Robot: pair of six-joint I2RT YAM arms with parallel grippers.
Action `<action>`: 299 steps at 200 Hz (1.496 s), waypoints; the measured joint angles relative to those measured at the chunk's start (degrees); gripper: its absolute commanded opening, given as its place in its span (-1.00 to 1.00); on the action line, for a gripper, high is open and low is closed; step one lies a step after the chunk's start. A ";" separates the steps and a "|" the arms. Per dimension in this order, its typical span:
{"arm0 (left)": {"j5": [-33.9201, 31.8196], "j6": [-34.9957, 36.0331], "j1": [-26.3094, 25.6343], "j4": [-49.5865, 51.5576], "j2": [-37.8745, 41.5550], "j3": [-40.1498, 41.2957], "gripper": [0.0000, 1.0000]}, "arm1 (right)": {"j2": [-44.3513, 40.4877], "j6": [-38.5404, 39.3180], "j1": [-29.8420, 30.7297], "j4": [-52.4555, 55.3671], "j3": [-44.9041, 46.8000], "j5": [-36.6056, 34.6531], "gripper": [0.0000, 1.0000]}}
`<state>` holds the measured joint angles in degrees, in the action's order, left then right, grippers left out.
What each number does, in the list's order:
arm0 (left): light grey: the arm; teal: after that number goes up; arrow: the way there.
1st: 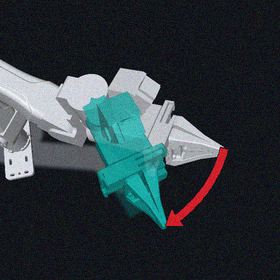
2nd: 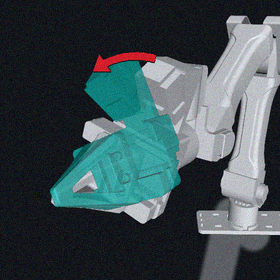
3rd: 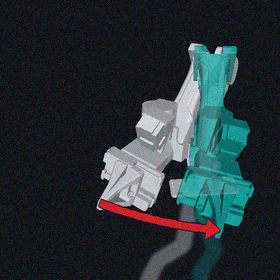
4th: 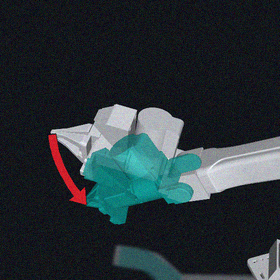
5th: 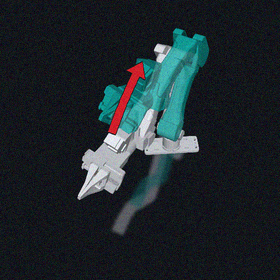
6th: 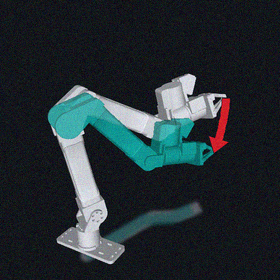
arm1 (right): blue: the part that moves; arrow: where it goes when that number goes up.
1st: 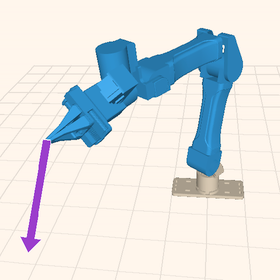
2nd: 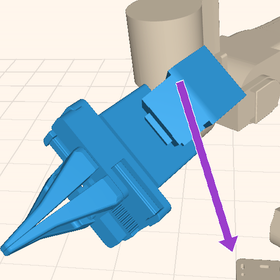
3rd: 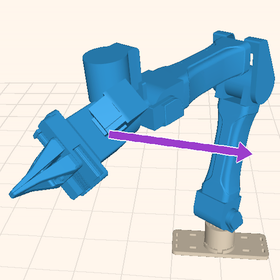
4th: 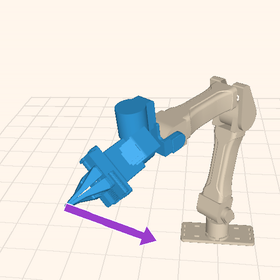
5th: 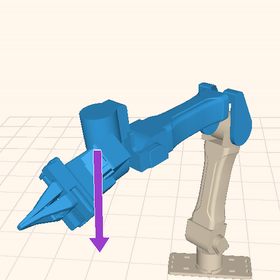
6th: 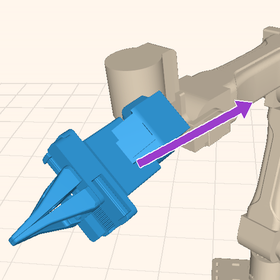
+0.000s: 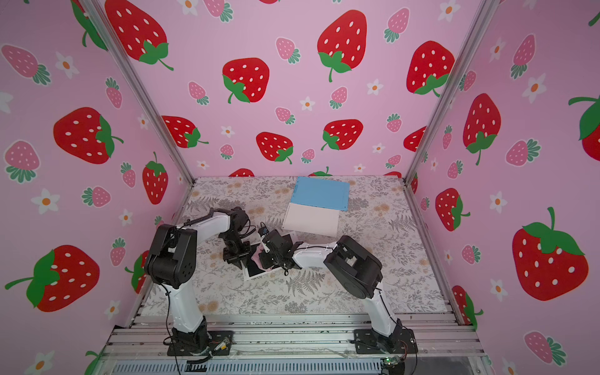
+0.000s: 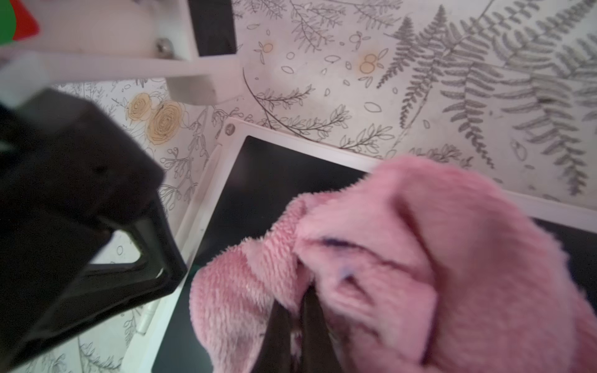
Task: Wipe the drawing tablet
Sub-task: Wipe the dirt from the drawing tablet.
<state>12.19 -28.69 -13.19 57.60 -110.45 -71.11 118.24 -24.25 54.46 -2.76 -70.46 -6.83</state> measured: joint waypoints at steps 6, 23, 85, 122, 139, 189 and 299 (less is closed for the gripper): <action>0.26 0.00 -0.09 -0.35 0.13 0.17 -0.69 | -0.92 0.02 -1.62 -0.83 1.68 0.52 -1.00; 0.68 -0.04 -0.31 -1.16 0.55 0.72 -0.70 | -4.07 0.22 -7.19 -2.08 5.64 0.96 -1.00; 4.46 -0.02 2.03 -4.52 2.71 4.11 -0.74 | 6.29 2.84 0.22 2.21 -11.67 -0.68 -1.00; 5.90 0.87 2.21 -5.64 2.89 4.50 -0.76 | 4.92 1.07 -2.69 1.07 -7.32 2.19 -1.00; 7.78 1.46 2.16 -6.95 2.64 4.48 -0.76 | 2.01 0.94 -7.15 0.50 -3.65 2.45 -1.00; 11.02 2.25 2.16 -8.66 1.92 4.31 -0.77 | 7.96 2.95 -1.38 5.60 -16.28 0.57 -1.00; 16.83 2.91 2.84 -15.21 2.49 6.86 -0.81 | 9.35 0.63 -3.15 2.51 -16.85 4.26 -1.00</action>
<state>29.02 -25.78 -10.35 42.39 -107.96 -64.25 127.59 -23.62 51.31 -0.25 -87.31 -2.57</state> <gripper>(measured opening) 0.098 0.063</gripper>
